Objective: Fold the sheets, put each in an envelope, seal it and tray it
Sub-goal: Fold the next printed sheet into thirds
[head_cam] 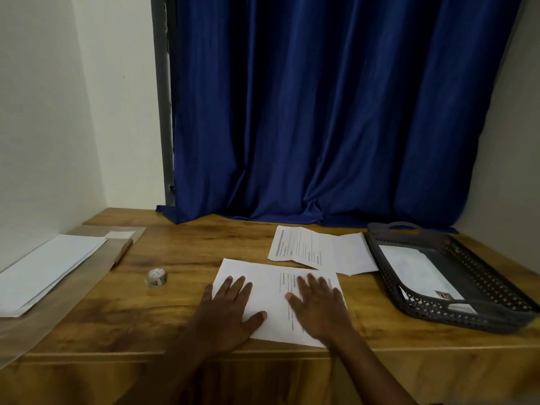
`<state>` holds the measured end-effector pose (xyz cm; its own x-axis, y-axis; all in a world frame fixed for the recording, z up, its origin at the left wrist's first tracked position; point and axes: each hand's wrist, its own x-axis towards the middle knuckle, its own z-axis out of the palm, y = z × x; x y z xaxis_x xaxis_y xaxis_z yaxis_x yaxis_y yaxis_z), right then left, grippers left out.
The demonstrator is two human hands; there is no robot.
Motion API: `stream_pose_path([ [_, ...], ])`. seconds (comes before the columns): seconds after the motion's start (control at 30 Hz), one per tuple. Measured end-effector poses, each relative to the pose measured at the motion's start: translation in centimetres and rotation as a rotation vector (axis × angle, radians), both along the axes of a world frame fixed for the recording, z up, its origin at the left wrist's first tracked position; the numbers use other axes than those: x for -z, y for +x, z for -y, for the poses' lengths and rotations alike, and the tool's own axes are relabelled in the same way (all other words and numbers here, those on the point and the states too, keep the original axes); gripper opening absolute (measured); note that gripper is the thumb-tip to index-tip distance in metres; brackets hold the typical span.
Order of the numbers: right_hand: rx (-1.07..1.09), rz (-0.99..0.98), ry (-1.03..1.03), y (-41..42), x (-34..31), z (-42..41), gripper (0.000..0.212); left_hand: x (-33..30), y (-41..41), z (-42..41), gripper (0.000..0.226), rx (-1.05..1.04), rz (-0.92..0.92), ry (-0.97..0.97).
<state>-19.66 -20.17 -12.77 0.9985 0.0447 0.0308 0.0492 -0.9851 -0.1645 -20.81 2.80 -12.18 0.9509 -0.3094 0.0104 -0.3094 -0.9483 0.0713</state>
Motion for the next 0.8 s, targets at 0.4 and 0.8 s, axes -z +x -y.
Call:
stream_pose_path([
  [0.4, 0.170, 0.363, 0.645, -2.4, 0.0, 4.3, 0.046, 0.0, -1.7, -0.2, 0.141, -0.077, 0.010, -0.027],
  [0.8, 0.079, 0.350, 0.914, -10.4, 0.3, 5.2, 0.042, -0.1, -3.0, -0.8, 0.094, -0.175, 0.100, -0.038],
])
